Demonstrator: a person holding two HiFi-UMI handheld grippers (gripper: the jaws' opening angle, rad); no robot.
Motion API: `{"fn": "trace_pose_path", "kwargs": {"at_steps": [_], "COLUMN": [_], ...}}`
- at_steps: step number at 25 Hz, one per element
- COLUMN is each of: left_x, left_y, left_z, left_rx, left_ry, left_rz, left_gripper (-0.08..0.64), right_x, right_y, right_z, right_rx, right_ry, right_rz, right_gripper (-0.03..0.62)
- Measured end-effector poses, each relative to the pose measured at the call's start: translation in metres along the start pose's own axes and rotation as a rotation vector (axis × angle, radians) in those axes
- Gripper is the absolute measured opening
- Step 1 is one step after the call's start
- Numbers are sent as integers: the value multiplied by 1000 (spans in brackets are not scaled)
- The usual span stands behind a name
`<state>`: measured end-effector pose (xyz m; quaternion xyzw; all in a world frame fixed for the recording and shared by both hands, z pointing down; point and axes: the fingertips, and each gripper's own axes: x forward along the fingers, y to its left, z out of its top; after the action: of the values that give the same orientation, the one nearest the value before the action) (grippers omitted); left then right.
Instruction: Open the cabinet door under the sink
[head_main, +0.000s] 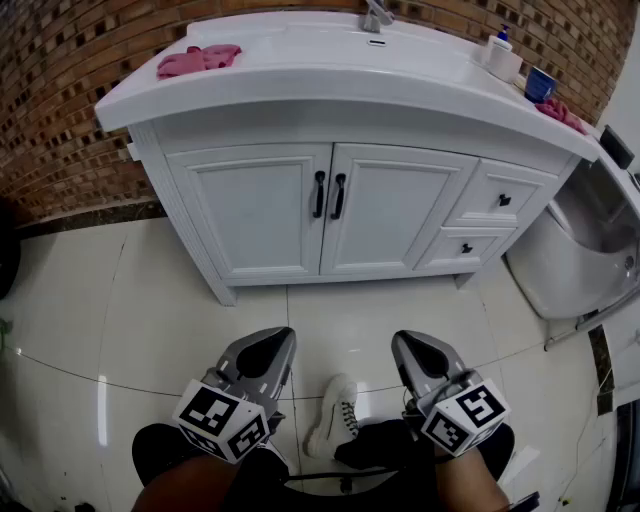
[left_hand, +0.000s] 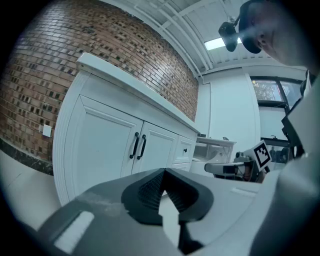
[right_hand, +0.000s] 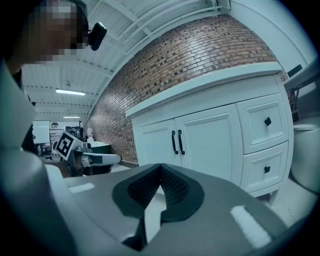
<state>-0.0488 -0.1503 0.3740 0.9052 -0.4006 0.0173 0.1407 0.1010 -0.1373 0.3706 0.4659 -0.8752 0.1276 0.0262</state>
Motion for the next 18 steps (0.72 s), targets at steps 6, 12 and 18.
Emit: {"fn": "trace_pose_path", "kwargs": {"at_steps": [6,12,18], "left_x": [3,14,31], "left_y": [1,18,37], "left_z": [5,22,38], "left_rx": [11,43,94], "left_ry": [-9,-46,-75], "left_rz": [1,27,39], "left_gripper": [3,2,2], "right_x": [5,21,46], "right_y": [2,-7,-11], "right_z": [8,21,33], "right_rx": [-57,-112,-147], "right_ry": [-1,-15,-29], "right_rz": [9,-4,3], "right_gripper": [6,6,6]}}
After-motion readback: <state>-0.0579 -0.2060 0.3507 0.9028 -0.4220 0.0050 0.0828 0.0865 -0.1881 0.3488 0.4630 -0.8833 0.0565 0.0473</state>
